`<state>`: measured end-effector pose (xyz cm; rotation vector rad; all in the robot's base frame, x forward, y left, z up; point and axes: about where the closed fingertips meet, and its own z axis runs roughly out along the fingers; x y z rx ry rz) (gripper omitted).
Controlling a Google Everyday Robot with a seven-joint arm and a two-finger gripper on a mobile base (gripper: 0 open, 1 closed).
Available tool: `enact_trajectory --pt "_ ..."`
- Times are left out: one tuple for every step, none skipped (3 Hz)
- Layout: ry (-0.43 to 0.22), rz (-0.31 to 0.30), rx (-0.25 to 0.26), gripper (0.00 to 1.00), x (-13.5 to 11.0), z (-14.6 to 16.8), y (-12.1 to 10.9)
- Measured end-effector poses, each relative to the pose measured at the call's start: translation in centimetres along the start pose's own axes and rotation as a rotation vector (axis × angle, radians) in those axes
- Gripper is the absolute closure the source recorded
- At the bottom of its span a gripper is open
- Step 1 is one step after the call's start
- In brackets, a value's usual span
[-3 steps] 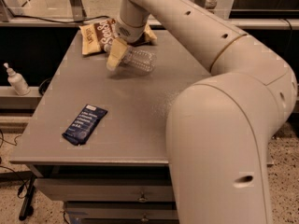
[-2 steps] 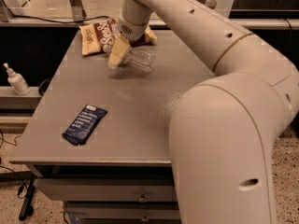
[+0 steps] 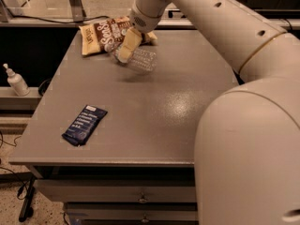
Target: Move water bottle near brown chip bag
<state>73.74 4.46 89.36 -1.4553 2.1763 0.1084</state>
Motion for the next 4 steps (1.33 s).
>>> enact_trajectory --pt "-0.059 0.009 0.026 0.00 2.8 -4.1 -0.7" --pt "-0.159 0.018 0.048 0.00 7.0 -8.7 -1.7" --pt "-0.282 0.018 0.053 0.00 11.8 -12.7 -2.9" --pt "-0.297 0.023 0.074 0.00 14.7 -14.5 -3.4"
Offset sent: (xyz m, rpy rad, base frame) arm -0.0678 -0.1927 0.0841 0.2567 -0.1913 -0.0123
